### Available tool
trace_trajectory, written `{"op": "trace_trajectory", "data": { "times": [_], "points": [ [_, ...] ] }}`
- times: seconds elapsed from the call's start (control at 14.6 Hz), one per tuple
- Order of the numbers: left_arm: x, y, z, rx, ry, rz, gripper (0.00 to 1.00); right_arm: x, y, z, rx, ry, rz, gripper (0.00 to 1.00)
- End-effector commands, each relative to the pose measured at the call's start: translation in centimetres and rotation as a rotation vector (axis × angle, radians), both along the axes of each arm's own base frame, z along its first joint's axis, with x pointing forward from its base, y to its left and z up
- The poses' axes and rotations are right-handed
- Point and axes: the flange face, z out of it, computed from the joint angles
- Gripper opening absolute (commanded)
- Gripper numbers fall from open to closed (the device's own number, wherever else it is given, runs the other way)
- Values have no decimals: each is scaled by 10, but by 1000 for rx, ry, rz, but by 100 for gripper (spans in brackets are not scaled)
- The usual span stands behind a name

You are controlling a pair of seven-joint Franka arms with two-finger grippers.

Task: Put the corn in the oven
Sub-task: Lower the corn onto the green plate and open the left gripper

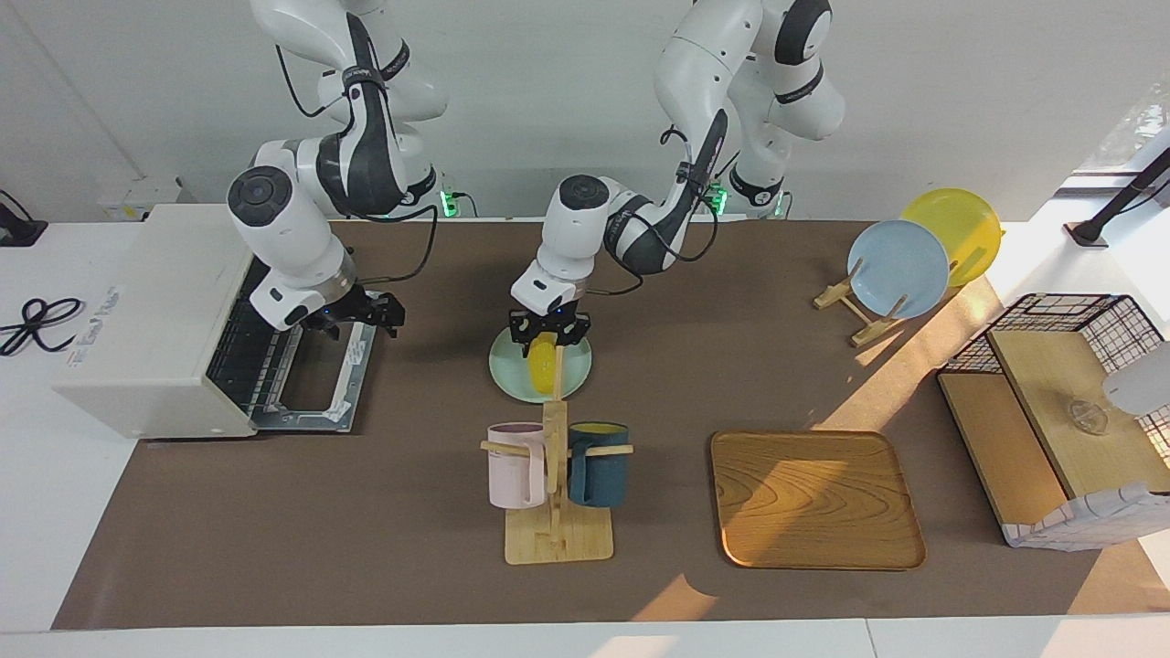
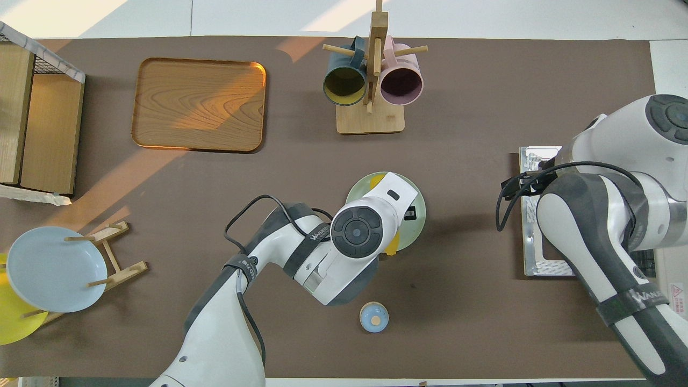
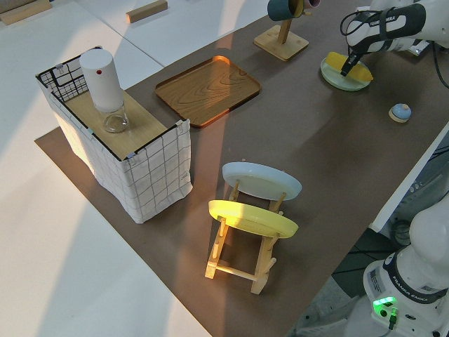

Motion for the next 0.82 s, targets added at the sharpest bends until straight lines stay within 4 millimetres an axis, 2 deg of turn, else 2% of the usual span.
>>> {"op": "trace_trajectory", "data": {
  "times": [0.0, 0.07, 0.14, 0.21, 0.27, 0.48, 0.55, 0.68, 0.75],
  "points": [
    [7, 1, 2, -15, -7, 11, 0, -1, -1, -1, 21, -9, -20, 100],
    [7, 2, 1, -13, -5, 13, 0, 1, 1, 0, 22, -28, -13, 100],
    [7, 2, 2, -11, -3, 12, 4, 1, 3, 0, 22, -34, -10, 100],
    [7, 2, 1, -7, 2, 12, 50, 1, 4, -2, 22, -32, -13, 100],
    [7, 2, 2, -4, 3, 10, 99, 0, 8, -3, 22, -34, -7, 100],
    [16, 10, 11, 4, -2, 17, 100, 1, 8, -3, 22, -38, -6, 100],
    [28, 19, 20, 15, 8, 27, 100, 1, 8, -2, 22, -40, -6, 100],
    [45, 37, 57, 40, 26, 5, 100, 2, 11, -2, 23, -46, -5, 100],
    [51, 51, 74, 53, 37, -13, 100, 2, 21, -2, 24, -48, 13, 100]
  ]
}}
